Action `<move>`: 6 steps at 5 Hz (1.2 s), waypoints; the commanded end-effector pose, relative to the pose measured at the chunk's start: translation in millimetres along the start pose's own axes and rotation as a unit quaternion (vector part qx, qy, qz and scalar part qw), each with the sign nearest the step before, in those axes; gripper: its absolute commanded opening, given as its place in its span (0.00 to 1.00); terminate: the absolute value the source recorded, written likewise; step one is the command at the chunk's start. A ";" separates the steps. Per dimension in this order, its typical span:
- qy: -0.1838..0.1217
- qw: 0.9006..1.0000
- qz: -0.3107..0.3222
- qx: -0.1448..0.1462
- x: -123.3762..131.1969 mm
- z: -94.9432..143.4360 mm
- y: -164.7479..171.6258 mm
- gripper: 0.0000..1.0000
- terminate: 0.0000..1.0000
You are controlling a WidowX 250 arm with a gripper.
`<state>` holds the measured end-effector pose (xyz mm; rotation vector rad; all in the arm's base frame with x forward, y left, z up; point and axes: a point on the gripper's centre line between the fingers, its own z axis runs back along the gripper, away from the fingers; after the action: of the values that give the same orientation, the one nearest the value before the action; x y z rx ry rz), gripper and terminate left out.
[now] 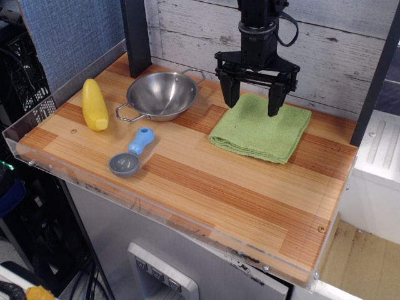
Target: Move the green cloth from left side to right side
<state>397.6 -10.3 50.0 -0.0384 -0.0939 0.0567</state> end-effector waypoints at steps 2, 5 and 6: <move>-0.059 0.998 0.000 -0.018 -3.1 78.2 -2.2 1.00 0.00; -0.072 0.997 -0.002 0.003 -35.0 124.0 13.6 1.00 0.00; -0.056 0.998 -0.032 0.019 -39.2 122.3 20.8 1.00 0.00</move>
<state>347.3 8.9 145.6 0.0000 -0.1397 -0.0064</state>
